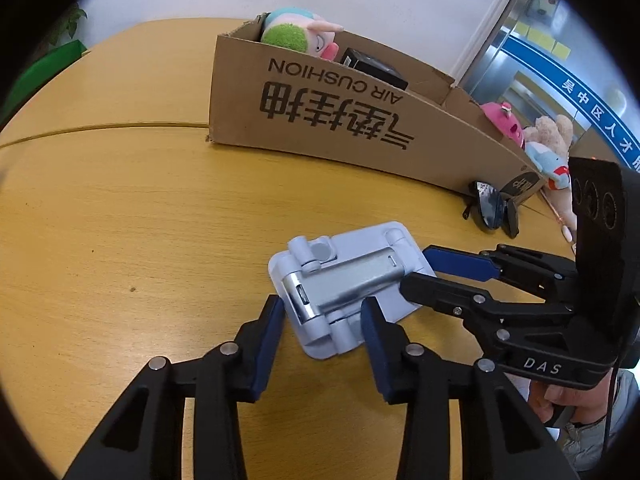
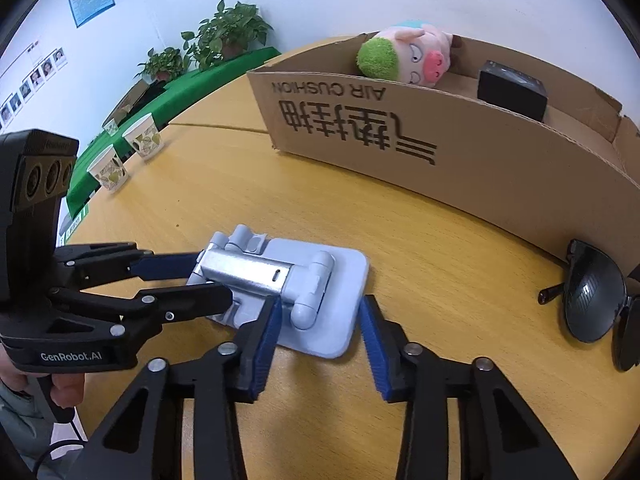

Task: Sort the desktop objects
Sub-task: 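Lift the phone stand with the left tool and lower it into the box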

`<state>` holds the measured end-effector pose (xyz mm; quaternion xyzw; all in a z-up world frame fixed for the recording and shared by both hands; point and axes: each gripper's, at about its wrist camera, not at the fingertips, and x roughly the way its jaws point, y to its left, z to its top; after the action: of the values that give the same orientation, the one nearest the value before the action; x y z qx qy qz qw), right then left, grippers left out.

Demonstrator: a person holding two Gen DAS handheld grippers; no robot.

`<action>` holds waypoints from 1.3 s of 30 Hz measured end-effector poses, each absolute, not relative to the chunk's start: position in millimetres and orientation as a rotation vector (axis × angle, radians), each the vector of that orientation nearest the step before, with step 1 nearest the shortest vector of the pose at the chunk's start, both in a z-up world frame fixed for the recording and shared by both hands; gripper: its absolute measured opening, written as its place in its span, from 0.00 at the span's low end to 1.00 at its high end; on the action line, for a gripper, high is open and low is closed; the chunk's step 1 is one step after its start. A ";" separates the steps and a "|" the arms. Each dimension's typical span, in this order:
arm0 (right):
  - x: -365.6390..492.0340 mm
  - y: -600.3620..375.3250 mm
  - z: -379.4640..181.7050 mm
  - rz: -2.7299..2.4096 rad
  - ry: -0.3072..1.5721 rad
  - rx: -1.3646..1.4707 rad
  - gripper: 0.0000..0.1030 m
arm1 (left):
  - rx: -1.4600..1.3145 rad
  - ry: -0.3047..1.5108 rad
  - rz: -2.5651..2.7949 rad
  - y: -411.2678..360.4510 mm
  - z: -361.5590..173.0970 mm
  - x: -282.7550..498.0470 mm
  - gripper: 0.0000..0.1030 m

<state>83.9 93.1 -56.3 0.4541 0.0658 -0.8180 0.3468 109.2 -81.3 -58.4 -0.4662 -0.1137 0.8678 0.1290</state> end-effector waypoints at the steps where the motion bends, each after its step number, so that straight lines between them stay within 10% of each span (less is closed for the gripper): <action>1: 82.5 95.3 -56.7 -2.122 0.155 1.183 0.35 | -1.350 -0.330 2.525 -80.9 -58.6 109.2 0.38; 39: 128.0 147.0 120.1 -2.626 0.174 0.654 0.28 | -0.767 -0.318 2.599 -29.1 77.4 100.0 0.29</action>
<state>128.0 147.0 120.1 0.2355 0.0626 -0.9461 0.2132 100.0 -29.1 77.4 -0.2752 -0.1140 0.9323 0.2049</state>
